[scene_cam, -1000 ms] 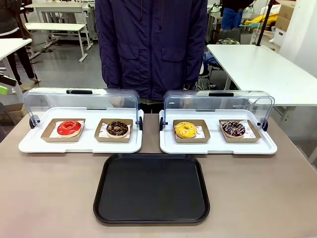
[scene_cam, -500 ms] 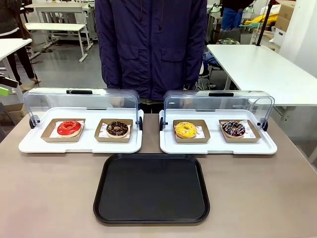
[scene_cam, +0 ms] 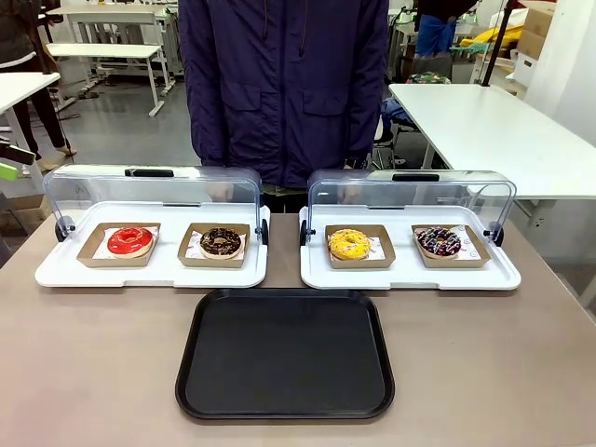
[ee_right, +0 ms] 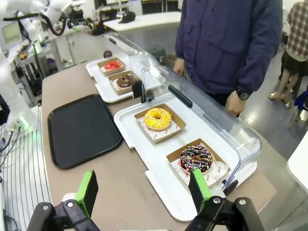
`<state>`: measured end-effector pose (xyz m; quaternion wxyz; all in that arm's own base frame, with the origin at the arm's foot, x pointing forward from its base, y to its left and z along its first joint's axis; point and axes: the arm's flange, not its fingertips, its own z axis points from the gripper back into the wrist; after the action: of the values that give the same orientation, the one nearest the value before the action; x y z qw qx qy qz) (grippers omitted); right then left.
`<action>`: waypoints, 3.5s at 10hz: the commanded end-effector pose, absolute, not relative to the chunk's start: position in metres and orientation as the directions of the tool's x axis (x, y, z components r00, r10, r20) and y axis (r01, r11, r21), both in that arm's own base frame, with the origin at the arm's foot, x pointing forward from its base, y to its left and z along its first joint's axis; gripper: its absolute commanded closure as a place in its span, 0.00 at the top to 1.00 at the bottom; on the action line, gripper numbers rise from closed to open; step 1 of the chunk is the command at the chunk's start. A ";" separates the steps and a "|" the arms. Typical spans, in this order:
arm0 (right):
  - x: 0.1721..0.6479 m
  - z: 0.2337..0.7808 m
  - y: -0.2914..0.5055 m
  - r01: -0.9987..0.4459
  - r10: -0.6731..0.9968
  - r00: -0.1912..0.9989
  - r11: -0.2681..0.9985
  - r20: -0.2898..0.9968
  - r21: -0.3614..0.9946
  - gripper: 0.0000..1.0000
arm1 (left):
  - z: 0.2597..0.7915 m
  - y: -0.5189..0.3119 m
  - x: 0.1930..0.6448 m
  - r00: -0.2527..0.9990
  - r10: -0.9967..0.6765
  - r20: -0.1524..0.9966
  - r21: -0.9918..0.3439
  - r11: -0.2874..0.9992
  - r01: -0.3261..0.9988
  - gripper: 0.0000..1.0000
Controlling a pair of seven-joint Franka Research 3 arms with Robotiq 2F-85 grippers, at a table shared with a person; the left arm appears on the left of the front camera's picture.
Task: Move the third donut from the left to the tray.
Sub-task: Pick up the Paper togo box containing the Donut indicated by the person and place it on the Handle tray.
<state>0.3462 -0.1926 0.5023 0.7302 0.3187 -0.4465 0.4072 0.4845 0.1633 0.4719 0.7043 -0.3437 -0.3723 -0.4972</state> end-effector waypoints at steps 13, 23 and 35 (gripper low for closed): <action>0.350 0.503 -0.195 -0.889 0.302 0.230 0.453 0.925 0.073 1.00 | 0.475 0.162 0.484 0.226 -0.449 0.865 -0.112 0.267 0.957 1.00; 0.350 0.503 -0.195 -0.889 0.302 0.230 0.453 0.925 0.073 1.00 | 0.475 0.162 0.484 0.226 -0.449 0.865 -0.112 0.267 0.957 1.00; 0.350 0.503 -0.195 -0.889 0.302 0.230 0.453 0.925 0.073 1.00 | 0.475 0.162 0.484 0.226 -0.449 0.865 -0.112 0.267 0.957 1.00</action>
<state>0.3458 -0.1925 0.5008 0.7278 0.3203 -0.4469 0.4100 0.4845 0.1634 0.4719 0.7044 -0.3436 -0.3723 -0.4972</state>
